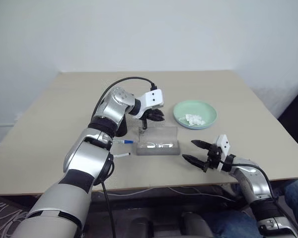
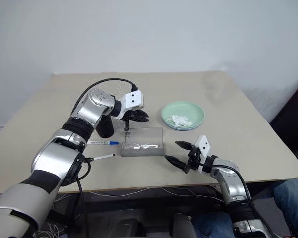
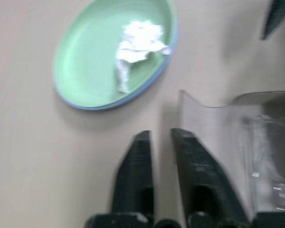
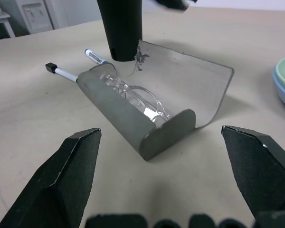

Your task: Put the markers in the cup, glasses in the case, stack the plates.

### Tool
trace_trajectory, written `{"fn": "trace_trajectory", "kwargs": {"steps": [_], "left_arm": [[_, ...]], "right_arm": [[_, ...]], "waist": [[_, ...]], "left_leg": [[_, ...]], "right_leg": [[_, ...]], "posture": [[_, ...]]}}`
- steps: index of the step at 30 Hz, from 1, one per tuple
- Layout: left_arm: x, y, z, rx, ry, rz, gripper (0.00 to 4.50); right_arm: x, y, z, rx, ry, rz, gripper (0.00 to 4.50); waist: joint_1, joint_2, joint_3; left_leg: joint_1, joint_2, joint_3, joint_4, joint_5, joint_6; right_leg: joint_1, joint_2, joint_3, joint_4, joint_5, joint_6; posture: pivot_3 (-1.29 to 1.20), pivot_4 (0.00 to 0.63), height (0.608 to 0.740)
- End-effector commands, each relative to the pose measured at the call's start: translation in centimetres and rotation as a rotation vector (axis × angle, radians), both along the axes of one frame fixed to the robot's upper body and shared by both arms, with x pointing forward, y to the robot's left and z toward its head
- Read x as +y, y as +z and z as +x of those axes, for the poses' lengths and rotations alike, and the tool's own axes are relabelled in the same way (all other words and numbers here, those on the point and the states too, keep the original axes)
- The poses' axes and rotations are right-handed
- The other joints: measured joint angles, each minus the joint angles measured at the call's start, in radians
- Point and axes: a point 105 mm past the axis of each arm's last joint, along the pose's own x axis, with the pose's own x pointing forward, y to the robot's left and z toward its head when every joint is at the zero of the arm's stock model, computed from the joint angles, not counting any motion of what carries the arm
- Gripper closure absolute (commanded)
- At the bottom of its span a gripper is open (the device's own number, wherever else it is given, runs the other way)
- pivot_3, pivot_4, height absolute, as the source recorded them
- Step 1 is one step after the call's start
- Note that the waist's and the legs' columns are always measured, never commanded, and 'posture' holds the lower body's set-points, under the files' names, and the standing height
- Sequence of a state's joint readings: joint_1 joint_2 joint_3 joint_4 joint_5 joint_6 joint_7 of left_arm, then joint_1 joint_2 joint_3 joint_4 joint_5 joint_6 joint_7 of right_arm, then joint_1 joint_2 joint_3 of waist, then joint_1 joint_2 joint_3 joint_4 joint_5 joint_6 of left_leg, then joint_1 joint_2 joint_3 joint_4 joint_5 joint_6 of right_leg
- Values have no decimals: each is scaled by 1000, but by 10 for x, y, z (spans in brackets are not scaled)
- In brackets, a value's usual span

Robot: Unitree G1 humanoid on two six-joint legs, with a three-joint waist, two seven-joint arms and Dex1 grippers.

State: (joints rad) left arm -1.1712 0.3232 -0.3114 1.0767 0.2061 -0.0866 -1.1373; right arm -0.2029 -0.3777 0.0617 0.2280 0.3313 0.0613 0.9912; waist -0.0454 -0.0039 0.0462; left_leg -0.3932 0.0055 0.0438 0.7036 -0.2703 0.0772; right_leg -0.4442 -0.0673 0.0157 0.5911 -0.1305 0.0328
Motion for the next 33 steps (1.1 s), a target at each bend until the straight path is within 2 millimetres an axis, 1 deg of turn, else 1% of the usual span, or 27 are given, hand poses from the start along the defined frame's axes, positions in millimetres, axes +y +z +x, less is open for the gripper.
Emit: {"fn": "trace_trajectory", "kwargs": {"steps": [1, 3, 7, 10, 13, 16, 18, 24, 27, 31, 33], "left_arm": [[5, 4, 8, -94, 13, 82, 4473], [8, -3, 12, -110, 38, 119, 4473], [11, -23, 12, -91, 74, 181, 4473], [12, -29, 15, -108, 95, 209, 4473], [12, -35, 15, -130, 93, 259, 4473], [11, -40, 6, -49, 36, 254, 4473], [13, -42, -1, 6, -6, 257, 4473], [12, -29, -11, 93, -70, 156, 4473], [14, -26, -21, 142, -130, 135, 4473], [22, -35, -35, 184, -187, 156, 4473], [27, -44, -44, 209, -206, 178, 4473]], "right_arm": [[4, 22, 7, -91, 21, 12, 88], [5, 28, 7, -107, 35, 15, 88], [8, 45, 4, -152, 67, 28, 88], [9, 49, 3, -166, 68, 27, 88], [9, 48, 2, -169, 57, 28, 88], [8, 47, 1, -168, 41, 29, 88], [8, 48, 1, -171, 32, 33, 88], [14, 54, 2, -177, 30, 43, 88], [17, 56, 3, -176, 38, 46, 88], [20, 58, 4, -173, 54, 46, 88], [23, 57, 5, -169, 63, 45, 88]], "waist": [[0, 0, 0], [1, 0, 0], [2, 0, 0], [2, -2, 0], [2, -2, 0], [1, -2, 0], [1, -2, -1], [1, -2, 0], [0, -2, 0], [0, -2, 0], [0, -2, 0]], "left_leg": [[0, 0, 0, 0, 0, 0], [0, 0, 0, 0, 0, 0], [-1, -1, 0, 0, 0, 0], [-1, -1, -1, 0, 0, 0], [-1, -1, 0, 0, 0, 0], [-1, -1, 0, 0, 0, 0], [0, -1, 0, 0, 0, 0], [-1, 0, 0, 0, 0, 0], [-1, 0, 0, 0, 0, 0], [-1, 0, 0, 0, 0, 0], [-1, 0, 0, 0, 0, 0]], "right_leg": [[0, 0, 0, 0, 0, 0], [0, 0, 0, 0, 0, 0], [0, 0, 0, 0, 0, 0], [0, -1, 0, 0, 0, 1], [0, -1, 0, 0, 0, 1], [0, -1, 0, 0, 0, 1], [0, -1, -1, 0, 0, 1], [0, -1, 0, 0, 0, 1], [0, -1, 0, 0, 0, 1], [0, -1, 0, 0, 0, 1], [0, -1, 0, 0, 0, 1]], "posture": [[0, 0, 721], [0, 0, 721], [0, 0, 721], [0, 0, 721], [0, 0, 721], [0, 0, 721], [0, 0, 721], [0, 0, 721], [0, 0, 721], [0, 0, 721], [0, 0, 721]]}}
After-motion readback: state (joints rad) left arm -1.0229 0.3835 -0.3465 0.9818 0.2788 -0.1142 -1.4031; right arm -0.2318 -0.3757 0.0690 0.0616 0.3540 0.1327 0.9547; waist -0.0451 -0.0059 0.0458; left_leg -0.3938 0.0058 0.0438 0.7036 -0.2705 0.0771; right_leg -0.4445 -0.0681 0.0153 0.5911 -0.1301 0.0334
